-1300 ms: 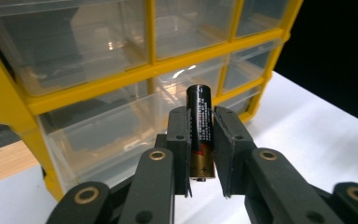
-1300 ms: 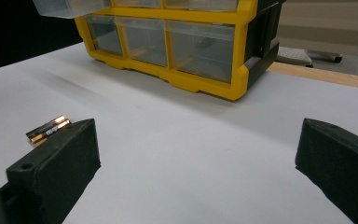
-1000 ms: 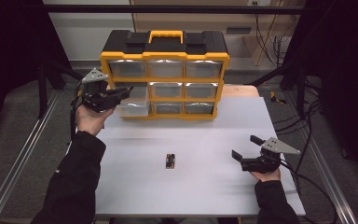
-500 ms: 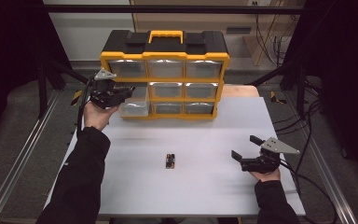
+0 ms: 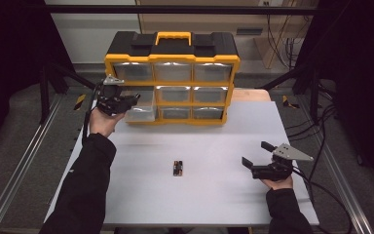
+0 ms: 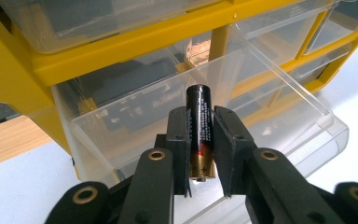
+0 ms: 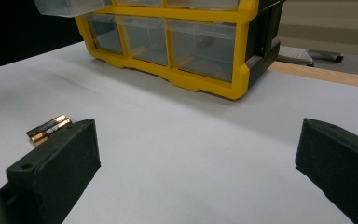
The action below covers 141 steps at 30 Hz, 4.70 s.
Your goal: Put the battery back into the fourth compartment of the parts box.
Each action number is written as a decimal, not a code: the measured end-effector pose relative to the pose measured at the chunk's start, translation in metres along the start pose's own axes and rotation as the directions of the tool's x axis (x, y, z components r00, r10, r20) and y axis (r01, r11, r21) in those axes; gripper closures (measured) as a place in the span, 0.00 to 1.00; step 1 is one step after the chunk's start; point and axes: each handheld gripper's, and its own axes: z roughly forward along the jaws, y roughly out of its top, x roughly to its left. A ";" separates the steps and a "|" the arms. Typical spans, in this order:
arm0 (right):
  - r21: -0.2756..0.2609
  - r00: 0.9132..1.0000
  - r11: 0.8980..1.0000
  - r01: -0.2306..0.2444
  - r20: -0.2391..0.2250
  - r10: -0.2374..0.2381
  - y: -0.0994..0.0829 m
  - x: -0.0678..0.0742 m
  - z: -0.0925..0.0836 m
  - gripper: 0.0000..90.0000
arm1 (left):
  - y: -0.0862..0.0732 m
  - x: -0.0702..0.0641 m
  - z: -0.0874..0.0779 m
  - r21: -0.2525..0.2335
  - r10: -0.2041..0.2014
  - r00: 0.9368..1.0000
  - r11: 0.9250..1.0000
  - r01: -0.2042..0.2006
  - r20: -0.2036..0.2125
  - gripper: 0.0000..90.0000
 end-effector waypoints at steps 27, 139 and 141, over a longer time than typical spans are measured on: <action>-0.006 1.000 1.000 -0.003 -0.001 0.003 0.000 0.000 -0.001 0.00 | -0.027 -0.025 -0.058 -0.319 -0.018 0.993 0.946 0.055 0.119 0.23; -0.008 1.000 1.000 0.000 -0.005 0.000 0.000 0.000 -0.001 0.00 | -0.151 -0.154 0.063 0.213 0.023 0.993 0.976 -0.048 0.120 0.82; -0.008 1.000 1.000 -0.002 -0.004 0.002 0.000 0.001 -0.001 0.00 | -0.151 -0.154 0.063 0.215 0.020 0.993 0.976 -0.045 0.117 0.84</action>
